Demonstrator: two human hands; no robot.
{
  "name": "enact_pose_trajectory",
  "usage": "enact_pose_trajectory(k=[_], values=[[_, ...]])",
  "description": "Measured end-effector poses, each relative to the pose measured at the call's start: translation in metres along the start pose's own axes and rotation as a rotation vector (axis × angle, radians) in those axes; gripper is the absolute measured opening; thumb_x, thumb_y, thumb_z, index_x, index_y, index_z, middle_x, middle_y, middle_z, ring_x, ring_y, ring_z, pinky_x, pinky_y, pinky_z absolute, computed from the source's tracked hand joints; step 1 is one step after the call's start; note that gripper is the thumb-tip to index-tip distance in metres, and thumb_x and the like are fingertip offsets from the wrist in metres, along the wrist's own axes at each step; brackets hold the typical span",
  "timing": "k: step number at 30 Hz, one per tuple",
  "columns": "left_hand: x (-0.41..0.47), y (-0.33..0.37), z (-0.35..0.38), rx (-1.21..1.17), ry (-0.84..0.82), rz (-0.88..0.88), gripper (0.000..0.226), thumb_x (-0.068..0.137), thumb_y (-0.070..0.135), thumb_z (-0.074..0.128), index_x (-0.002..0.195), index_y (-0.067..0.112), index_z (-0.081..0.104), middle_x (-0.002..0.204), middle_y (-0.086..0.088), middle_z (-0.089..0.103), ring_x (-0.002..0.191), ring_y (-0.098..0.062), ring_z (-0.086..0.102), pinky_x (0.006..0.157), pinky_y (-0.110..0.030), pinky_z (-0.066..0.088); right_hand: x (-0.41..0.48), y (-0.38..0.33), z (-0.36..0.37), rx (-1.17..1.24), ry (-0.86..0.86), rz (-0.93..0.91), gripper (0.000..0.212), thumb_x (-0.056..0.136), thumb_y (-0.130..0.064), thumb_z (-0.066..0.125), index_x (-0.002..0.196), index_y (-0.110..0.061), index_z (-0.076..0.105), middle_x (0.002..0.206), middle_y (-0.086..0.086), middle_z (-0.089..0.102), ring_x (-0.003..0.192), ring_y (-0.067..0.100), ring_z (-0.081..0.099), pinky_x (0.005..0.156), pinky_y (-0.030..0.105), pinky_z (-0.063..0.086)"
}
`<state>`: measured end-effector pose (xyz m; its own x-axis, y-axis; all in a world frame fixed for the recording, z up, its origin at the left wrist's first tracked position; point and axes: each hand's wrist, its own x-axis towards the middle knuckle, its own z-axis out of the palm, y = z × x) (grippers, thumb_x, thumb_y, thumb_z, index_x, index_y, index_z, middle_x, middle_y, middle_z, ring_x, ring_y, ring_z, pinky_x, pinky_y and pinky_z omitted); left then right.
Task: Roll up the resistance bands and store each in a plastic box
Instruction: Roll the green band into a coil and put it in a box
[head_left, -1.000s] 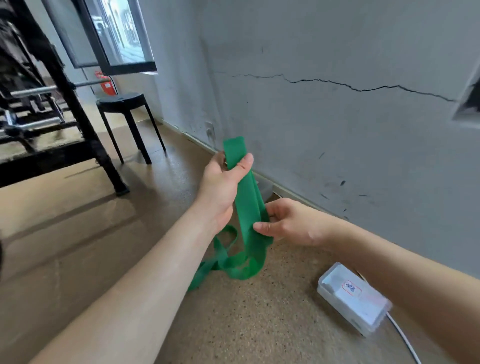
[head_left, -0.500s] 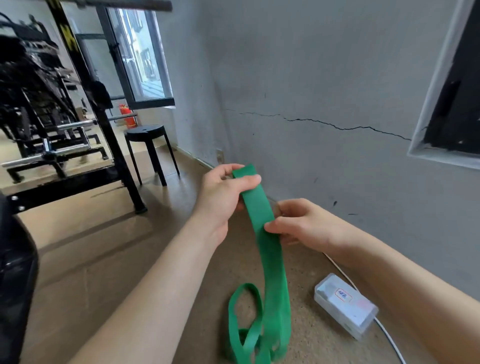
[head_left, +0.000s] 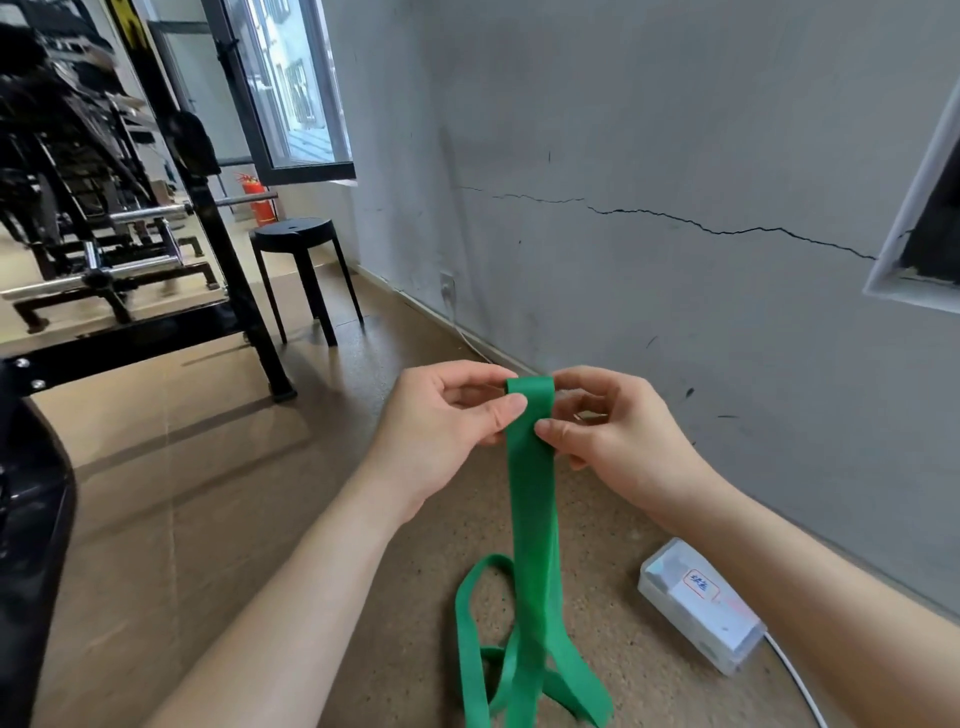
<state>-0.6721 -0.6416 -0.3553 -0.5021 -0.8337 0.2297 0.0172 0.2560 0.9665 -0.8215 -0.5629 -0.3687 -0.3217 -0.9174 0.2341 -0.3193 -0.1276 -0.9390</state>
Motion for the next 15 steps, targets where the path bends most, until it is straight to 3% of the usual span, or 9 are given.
enact_pose_trajectory(k=[3,5,11,15], values=[[0.002,-0.006,0.000,0.036,0.079,0.015,0.016,0.077,0.002,0.075,0.086,0.014,0.072,0.077,-0.004,0.074,0.067,-0.014,0.067,0.061,-0.026,0.056,-0.001,-0.002,0.003,0.093,-0.090,-0.001,0.031,0.090,0.002,0.062,0.099,-0.027,0.070,0.086,0.000,0.077,0.076,0.012,0.073,0.065,0.022,0.058],[0.002,-0.008,0.001,0.025,0.108,0.024,0.019,0.077,-0.001,0.075,0.083,0.016,0.072,0.076,-0.002,0.074,0.068,-0.013,0.066,0.060,-0.026,0.054,-0.003,-0.005,0.004,0.140,-0.092,0.013,0.022,0.091,-0.004,0.063,0.103,-0.021,0.070,0.086,-0.001,0.077,0.077,0.011,0.074,0.062,0.022,0.058],[-0.002,-0.004,0.003,-0.038,0.068,0.049,0.026,0.080,-0.002,0.071,0.091,0.022,0.072,0.071,0.003,0.070,0.068,-0.009,0.065,0.061,-0.024,0.054,-0.005,-0.010,0.004,0.122,0.046,-0.013,0.015,0.088,-0.006,0.069,0.098,-0.016,0.065,0.074,0.012,0.074,0.056,0.016,0.068,0.048,0.025,0.054],[-0.005,0.000,0.003,-0.003,0.038,0.074,0.024,0.078,-0.003,0.073,0.087,0.020,0.073,0.064,0.007,0.066,0.069,-0.014,0.066,0.070,-0.036,0.060,-0.006,-0.013,0.002,0.044,0.009,-0.051,0.017,0.089,-0.006,0.068,0.096,-0.019,0.060,0.072,0.013,0.073,0.051,0.019,0.065,0.045,0.028,0.052]])
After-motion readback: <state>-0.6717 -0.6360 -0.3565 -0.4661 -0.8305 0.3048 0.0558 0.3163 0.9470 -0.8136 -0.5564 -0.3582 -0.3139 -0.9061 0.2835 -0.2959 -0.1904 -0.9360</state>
